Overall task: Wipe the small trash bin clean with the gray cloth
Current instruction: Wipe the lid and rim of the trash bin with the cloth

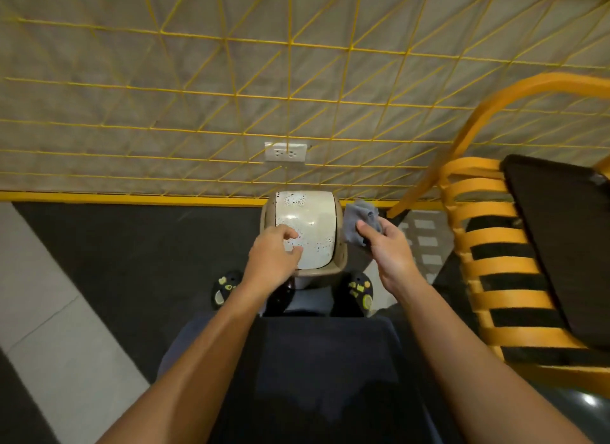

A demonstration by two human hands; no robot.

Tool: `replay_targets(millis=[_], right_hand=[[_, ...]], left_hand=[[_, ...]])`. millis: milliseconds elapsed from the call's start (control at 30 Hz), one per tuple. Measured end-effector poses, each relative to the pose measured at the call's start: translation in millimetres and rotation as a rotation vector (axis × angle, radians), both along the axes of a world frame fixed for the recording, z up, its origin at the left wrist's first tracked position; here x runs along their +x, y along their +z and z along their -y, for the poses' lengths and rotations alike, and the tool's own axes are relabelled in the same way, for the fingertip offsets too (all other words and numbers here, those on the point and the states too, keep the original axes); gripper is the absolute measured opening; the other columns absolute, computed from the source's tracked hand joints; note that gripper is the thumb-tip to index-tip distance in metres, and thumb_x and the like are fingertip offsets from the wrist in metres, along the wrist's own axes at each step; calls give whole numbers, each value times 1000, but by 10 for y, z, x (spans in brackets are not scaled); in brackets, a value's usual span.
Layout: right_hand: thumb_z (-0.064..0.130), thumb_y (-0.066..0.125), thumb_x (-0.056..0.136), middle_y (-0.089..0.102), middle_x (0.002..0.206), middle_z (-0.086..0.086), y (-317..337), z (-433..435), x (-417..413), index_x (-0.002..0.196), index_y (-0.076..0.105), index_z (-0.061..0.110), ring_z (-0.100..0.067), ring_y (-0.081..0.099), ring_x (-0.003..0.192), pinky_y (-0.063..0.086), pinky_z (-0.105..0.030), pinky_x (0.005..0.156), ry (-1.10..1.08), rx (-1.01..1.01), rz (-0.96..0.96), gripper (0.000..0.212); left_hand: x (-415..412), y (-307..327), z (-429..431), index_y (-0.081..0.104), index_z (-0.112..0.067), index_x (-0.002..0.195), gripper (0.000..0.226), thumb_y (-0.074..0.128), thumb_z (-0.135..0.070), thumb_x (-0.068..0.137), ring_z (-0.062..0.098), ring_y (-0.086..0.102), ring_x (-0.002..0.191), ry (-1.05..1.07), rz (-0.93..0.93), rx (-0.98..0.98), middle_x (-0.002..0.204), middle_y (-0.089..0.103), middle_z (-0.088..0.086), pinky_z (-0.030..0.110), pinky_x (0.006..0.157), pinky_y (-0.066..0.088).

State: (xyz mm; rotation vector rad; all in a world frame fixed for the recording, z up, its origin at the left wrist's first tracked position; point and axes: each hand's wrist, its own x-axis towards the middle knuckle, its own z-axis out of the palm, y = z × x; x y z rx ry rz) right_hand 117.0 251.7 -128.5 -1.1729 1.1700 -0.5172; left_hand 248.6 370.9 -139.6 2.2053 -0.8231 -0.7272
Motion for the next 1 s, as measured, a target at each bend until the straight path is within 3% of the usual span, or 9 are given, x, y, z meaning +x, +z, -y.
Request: replay_targets(millis=[200, 333, 433, 500, 600, 667, 767, 867, 1000], right_hand=[[19, 59, 88, 66, 111, -11, -496, 331, 200, 118, 58, 9, -22, 63, 102, 52, -43, 93, 28, -37, -166, 31], [22, 62, 85, 62, 117, -7, -716, 571, 409, 125, 53, 13, -20, 59, 106, 50, -42, 95, 15, -105, -248, 42], [22, 60, 87, 60, 114, -2, -792, 736, 597, 126, 53, 13, -12, 54, 101, 44, -18, 86, 59, -260, -326, 41], [20, 59, 88, 59, 112, -5, -824, 759, 715, 123, 55, 8, -14, 52, 100, 32, -8, 76, 168, -446, -412, 37], [23, 61, 87, 61, 109, -13, -918, 740, 814, 114, 62, 8, -26, 54, 104, 37, -23, 86, 324, -628, -486, 30], [22, 62, 86, 61, 101, -13, -954, 726, 832, 105, 66, 9, -27, 54, 97, 40, -29, 83, 362, -655, -506, 23], [18, 62, 85, 62, 98, -13, -967, 645, 821, 103, 66, 6, -26, 54, 94, 29, -17, 71, 399, -691, -521, 21], [16, 60, 86, 59, 97, -12, -1019, 610, 797, 105, 65, 6, -27, 52, 94, 22, -14, 67, 467, -717, -532, 22], [15, 62, 85, 57, 83, -15, -993, 777, 708, 85, 64, -4, -28, 53, 84, 24, -18, 63, 309, -720, -569, 18]], left_hand=[[42, -489, 402, 52, -20, 124, 42, 60, -31, 84, 18, 42, 120, -154, 367, 154, 131, 47, -1, 33, 98, 30], [207, -689, 609, 40, -22, 134, 53, 59, -35, 86, 19, 30, 132, -213, 420, 183, 144, 34, 0, 38, 108, 21], [337, -828, 713, 31, -23, 138, 62, 60, -37, 85, 21, 23, 137, -278, 481, 219, 150, 25, 0, 42, 109, 18], [412, -894, 762, 24, -22, 142, 69, 60, -38, 84, 22, 19, 139, -308, 489, 251, 152, 19, 1, 45, 110, 17], [484, -949, 801, 22, -21, 143, 72, 60, -36, 84, 20, 18, 140, -328, 505, 260, 153, 18, 0, 45, 110, 16], [490, -966, 806, 25, -19, 142, 71, 62, -34, 83, 19, 21, 139, -334, 505, 250, 152, 21, 1, 44, 109, 16], [483, -965, 805, 27, -18, 142, 71, 63, -33, 83, 19, 23, 139, -339, 515, 250, 152, 22, 1, 44, 108, 16], [488, -958, 798, 27, -19, 142, 70, 62, -34, 83, 18, 22, 139, -338, 524, 246, 152, 22, 0, 43, 108, 14], [490, -946, 787, 28, -20, 141, 71, 64, -35, 82, 17, 23, 139, -333, 517, 237, 152, 23, 0, 43, 107, 14]])
